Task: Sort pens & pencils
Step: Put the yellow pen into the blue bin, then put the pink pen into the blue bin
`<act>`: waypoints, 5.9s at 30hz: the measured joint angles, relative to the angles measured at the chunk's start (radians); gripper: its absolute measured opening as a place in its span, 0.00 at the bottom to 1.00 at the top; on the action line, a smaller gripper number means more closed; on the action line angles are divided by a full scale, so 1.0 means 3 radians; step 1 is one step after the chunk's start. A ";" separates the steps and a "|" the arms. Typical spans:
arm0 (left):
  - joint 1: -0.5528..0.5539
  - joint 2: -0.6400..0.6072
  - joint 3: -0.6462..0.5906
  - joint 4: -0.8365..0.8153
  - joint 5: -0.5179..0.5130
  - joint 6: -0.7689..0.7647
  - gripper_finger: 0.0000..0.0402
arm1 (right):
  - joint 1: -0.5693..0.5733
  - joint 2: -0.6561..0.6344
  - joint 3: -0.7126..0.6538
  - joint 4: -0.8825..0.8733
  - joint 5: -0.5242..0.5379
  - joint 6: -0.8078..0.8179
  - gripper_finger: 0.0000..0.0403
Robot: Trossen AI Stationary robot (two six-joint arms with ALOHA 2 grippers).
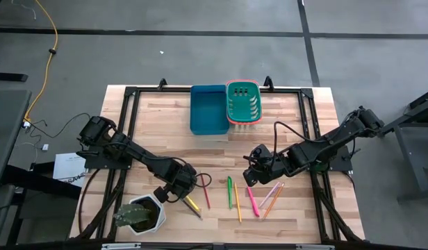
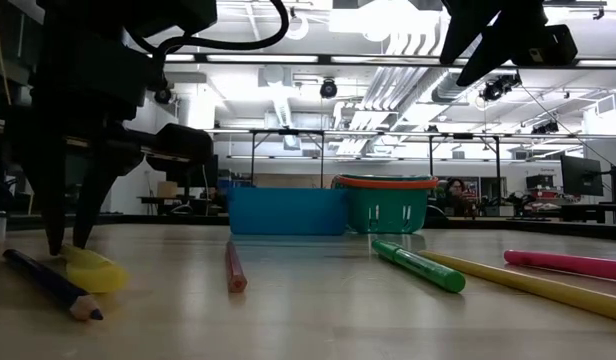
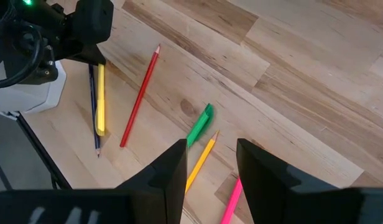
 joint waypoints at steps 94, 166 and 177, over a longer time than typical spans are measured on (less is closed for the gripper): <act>0.2660 -0.0180 0.1152 -0.0445 -0.0587 -0.0254 0.06 | -0.0066 0.0000 0.0001 0.0173 0.0076 -0.0198 0.32; 0.2660 -0.0070 0.1150 -0.0556 -0.0408 -0.0418 0.14 | -0.0064 0.0000 0.0001 0.0164 0.0072 -0.0326 0.32; 0.2318 -0.0070 0.1150 -0.0734 0.0003 0.0067 0.13 | -0.0064 0.0000 0.0001 0.0164 0.0072 -0.0351 0.32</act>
